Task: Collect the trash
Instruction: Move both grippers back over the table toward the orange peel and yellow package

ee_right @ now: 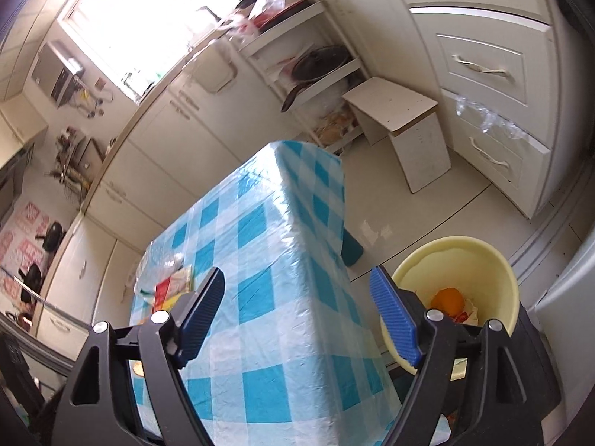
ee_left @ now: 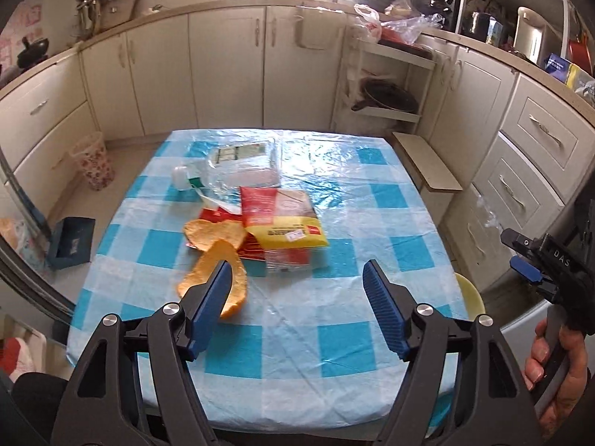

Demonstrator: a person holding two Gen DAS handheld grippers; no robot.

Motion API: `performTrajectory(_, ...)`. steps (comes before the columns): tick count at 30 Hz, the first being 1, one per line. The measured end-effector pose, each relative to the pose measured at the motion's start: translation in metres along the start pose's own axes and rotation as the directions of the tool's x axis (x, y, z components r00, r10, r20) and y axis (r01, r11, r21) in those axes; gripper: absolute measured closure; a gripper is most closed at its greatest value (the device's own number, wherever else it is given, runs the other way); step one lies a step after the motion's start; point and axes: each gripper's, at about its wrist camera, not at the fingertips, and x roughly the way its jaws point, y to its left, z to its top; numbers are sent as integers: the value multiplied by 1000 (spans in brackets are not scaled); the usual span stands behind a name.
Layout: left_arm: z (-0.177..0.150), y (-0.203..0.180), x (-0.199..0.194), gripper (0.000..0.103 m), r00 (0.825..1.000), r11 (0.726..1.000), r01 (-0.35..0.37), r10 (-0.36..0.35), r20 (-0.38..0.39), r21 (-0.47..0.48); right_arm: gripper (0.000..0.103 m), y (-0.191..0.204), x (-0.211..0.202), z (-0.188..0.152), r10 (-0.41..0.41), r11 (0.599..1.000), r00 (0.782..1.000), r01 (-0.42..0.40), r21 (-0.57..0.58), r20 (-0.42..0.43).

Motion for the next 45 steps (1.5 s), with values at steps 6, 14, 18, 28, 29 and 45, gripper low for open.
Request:
performTrajectory(6,-3,12,-7,30,998,998,-56,55,34,11,24,20,17,-10,-15,998,999,12,-68,-42)
performTrajectory(14,-9,27,-3,28,996,997,-83,82,32,4,23,50,33,-21,-7,993,997,-2,-122,-76)
performTrajectory(18,-11,40,3,27,996,996,-85,85,17,-19,23,73,45,-29,3,987,995,-20,-162,-103)
performTrajectory(28,-25,107,29,27,994,974,-63,41,-100,-218,23,131,82,-53,15,958,983,-67,-280,-184)
performTrajectory(29,-27,113,32,27,993,969,-60,34,-111,-241,23,136,87,-55,13,955,981,-69,-288,-192)
performTrajectory(45,-41,141,60,27,982,947,-50,-11,-187,-318,34,175,162,-75,1,947,956,-96,-308,-292)
